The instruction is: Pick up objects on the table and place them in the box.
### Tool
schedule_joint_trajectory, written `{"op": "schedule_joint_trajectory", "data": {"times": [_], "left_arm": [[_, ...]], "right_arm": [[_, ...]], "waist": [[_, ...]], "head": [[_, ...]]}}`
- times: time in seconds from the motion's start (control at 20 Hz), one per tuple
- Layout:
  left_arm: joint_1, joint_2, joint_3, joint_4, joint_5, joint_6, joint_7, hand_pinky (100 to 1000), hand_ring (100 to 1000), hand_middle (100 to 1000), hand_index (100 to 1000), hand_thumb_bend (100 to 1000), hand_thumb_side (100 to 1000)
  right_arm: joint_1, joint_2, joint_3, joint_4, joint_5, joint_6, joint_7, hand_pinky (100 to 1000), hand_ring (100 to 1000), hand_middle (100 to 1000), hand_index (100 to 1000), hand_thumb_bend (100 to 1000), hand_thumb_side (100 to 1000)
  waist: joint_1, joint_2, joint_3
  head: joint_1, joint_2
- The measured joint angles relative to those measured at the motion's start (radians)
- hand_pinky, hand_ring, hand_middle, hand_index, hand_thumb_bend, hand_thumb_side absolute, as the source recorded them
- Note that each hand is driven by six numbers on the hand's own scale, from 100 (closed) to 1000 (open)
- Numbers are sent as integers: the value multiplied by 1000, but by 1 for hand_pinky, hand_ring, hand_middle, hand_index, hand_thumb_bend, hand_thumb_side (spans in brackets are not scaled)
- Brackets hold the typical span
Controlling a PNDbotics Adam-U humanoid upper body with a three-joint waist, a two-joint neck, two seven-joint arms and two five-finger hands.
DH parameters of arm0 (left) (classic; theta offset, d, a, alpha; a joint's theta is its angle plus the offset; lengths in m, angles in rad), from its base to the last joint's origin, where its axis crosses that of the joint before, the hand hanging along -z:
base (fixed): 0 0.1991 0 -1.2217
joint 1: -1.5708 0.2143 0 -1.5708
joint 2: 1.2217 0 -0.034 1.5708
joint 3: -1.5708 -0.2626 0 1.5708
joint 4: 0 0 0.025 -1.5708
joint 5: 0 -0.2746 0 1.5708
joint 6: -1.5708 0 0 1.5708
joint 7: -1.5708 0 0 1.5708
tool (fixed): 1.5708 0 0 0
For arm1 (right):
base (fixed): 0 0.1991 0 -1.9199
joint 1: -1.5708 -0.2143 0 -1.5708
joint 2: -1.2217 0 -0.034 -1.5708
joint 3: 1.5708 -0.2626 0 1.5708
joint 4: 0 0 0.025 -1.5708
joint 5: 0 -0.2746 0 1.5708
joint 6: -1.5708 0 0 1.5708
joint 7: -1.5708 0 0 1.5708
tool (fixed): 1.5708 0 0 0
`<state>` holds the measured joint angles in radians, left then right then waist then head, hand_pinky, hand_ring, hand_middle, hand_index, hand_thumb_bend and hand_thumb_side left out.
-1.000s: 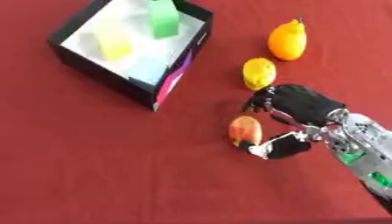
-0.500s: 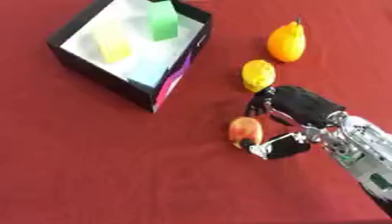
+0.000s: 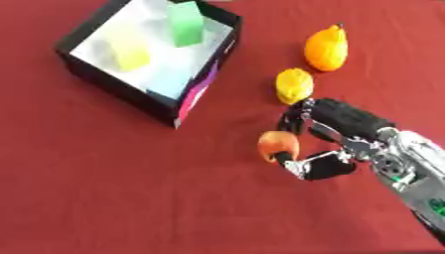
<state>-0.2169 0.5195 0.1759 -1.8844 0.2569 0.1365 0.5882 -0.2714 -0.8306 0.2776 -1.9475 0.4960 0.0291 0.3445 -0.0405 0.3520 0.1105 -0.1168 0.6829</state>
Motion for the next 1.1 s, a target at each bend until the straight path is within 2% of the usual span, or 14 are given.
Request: {"op": "schedule_joint_trajectory", "data": {"times": [0.3, 0.5, 0.65, 0.8, 0.95, 1.1], "left_arm": [[5, 0, 1, 0, -3, 1, 1, 793, 710, 677, 763, 172, 625], [6, 0, 1, 0, -4, 1, 1, 793, 710, 678, 765, 175, 620], [6, 0, 1, 0, -7, -1, 3, 794, 711, 677, 764, 178, 616], [5, 0, 0, -1, -7, -4, 6, 794, 713, 678, 765, 190, 606], [-6, -2, 0, -7, -9, -14, 15, 795, 720, 684, 769, 209, 592], [-30, -9, -1, -27, -21, -39, 33, 797, 725, 690, 773, 233, 579]], "right_arm": [[-27, -25, -45, -26, -95, -17, -3, 673, 558, 499, 645, 118, 208], [-108, -70, -65, -29, -173, -48, -33, 672, 551, 492, 636, 129, 164], [-240, -95, -68, -30, -250, -46, -50, 675, 548, 489, 632, 147, 127], [-419, -83, -58, -25, -309, -3, -41, 677, 551, 492, 634, 174, 110], [-591, -12, -25, 59, -310, 31, -16, 677, 553, 492, 634, 206, 126], [-712, 88, 15, 223, -247, 7, -6, 678, 555, 493, 634, 217, 140]], "waist": [[-3, -6, -2], [-4, -15, -2], [-1, -23, 5], [1, -28, 20], [-2, -33, 48], [-12, -33, 89]], "head": [[2, 0], [1, 1], [-1, 2], [-11, 3], [-31, 6], [-57, 10]]}}
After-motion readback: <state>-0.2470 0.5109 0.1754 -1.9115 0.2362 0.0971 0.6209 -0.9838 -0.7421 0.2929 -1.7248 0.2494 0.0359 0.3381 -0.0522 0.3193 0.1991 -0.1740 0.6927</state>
